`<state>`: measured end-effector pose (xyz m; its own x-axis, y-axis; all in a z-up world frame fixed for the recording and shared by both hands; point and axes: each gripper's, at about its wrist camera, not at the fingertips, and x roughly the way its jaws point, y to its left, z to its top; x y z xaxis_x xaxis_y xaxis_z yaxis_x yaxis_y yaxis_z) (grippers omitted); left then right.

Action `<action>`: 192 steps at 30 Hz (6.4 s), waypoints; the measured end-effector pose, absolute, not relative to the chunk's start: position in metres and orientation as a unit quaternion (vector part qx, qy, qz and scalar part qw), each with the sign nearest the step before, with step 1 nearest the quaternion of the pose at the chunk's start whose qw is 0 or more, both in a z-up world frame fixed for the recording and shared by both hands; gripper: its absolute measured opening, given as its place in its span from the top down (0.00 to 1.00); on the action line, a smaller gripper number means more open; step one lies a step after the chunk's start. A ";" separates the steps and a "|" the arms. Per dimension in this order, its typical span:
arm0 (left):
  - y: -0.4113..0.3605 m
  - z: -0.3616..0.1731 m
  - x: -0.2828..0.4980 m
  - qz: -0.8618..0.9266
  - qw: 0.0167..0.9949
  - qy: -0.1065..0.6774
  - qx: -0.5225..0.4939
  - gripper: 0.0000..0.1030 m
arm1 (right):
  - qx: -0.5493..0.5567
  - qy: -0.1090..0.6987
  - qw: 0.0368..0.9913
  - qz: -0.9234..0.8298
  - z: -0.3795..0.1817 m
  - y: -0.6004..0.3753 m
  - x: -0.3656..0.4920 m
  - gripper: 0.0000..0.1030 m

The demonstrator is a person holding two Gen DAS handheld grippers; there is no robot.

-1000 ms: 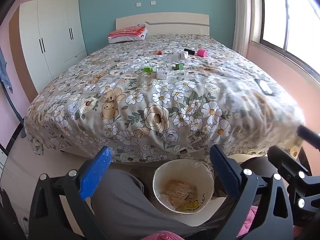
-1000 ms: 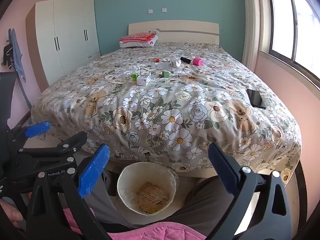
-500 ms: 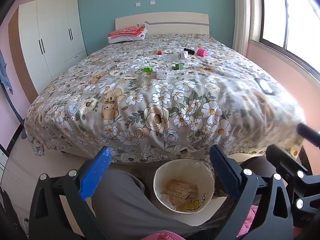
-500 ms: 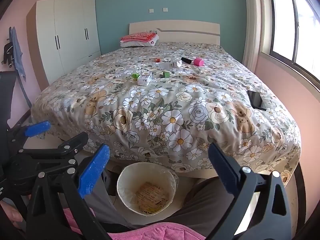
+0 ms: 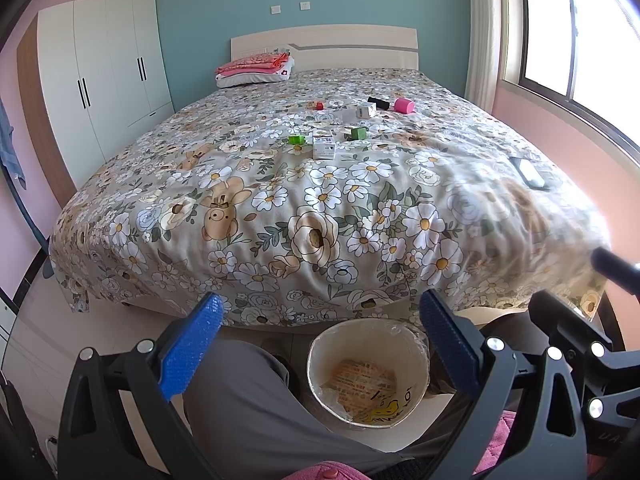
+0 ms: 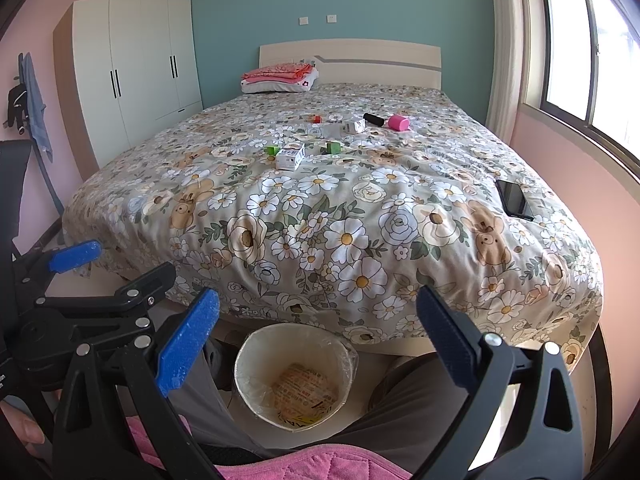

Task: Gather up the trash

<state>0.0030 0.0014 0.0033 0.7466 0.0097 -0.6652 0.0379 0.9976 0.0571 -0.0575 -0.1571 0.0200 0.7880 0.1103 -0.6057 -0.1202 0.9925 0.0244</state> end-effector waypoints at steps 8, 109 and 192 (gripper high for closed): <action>0.001 0.003 0.002 -0.008 0.934 0.357 0.034 0.03 | -0.008 0.319 0.946 0.061 0.018 -0.158 -0.059 0.06; -0.002 -0.007 0.269 -0.025 0.922 0.385 -0.016 0.03 | -0.080 0.318 0.942 0.075 0.029 -0.170 0.246 0.06; 0.019 0.127 0.227 -0.020 0.968 0.248 -0.031 0.53 | -0.053 0.263 0.938 0.220 0.185 -0.186 0.252 0.70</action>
